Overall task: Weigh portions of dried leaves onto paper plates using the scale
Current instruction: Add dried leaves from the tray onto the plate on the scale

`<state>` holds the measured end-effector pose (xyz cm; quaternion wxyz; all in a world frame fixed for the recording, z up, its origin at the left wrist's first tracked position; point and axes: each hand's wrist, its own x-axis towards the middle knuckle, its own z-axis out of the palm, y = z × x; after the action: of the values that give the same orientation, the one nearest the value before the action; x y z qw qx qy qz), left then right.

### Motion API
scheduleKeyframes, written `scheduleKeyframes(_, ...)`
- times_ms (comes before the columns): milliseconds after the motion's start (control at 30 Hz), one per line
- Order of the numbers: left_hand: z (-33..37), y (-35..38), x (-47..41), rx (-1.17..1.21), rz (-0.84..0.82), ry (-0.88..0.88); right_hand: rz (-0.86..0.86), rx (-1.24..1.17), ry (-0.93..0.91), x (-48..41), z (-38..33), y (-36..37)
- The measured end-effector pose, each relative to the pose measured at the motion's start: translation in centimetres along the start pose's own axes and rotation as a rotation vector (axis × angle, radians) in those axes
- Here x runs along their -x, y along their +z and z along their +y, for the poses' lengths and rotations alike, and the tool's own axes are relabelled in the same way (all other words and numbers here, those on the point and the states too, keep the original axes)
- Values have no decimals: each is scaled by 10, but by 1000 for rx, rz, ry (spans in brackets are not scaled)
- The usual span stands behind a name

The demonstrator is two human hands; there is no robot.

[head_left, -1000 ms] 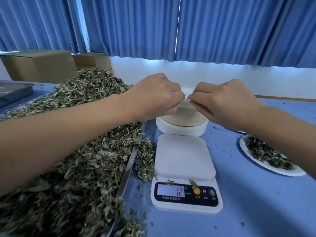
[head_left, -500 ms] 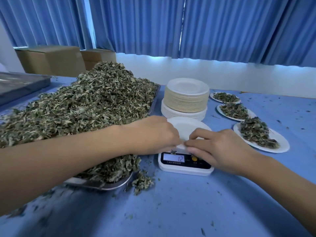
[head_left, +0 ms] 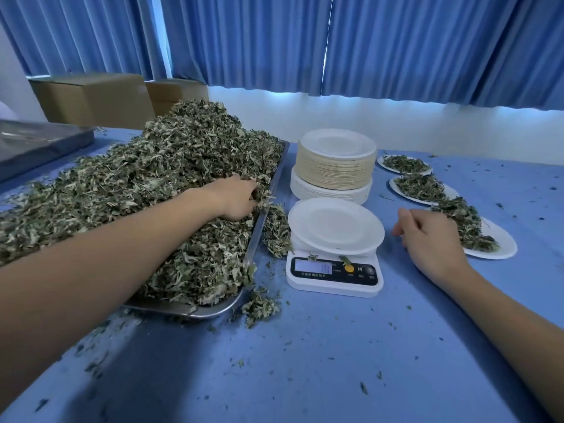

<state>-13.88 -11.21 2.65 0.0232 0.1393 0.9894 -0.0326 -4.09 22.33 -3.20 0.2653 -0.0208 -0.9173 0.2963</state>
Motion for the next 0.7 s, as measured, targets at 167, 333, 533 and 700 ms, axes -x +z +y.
scheduleKeyframes(167, 3, 8, -6, 111, 87, -18, -3, -2, 8, -1, 4, -1)
scheduleKeyframes(333, 0, 4, -5, 193, 129, -98, -13, 11, 23, 0, 3, 1)
scheduleKeyframes(533, -3, -9, 3, 191, 249, -141, -23, -98, 62, 2, -2, -2)
scheduleKeyframes(700, -14, -24, 8, 277, 304, -144, -423, -272, 215, 1, -7, -23)
